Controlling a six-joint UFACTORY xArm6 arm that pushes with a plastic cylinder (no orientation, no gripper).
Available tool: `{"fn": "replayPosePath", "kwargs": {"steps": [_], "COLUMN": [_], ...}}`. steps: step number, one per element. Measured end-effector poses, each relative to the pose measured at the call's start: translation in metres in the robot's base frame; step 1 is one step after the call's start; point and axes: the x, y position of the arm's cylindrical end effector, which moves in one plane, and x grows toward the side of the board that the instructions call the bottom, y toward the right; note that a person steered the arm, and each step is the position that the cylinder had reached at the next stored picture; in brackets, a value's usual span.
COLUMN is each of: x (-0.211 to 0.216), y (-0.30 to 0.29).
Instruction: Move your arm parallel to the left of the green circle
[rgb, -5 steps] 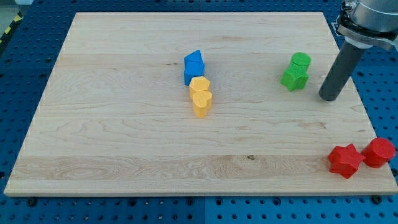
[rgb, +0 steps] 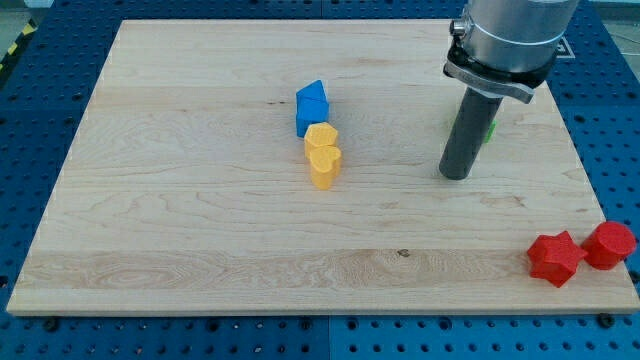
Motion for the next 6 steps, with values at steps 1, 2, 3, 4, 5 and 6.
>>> {"fn": "replayPosePath", "kwargs": {"steps": [1, 2, 3, 4, 5, 6], "x": [0.0, -0.003, -0.017, -0.035, -0.048, -0.076], "y": [-0.008, -0.035, -0.048, -0.049, -0.052, -0.054]}}
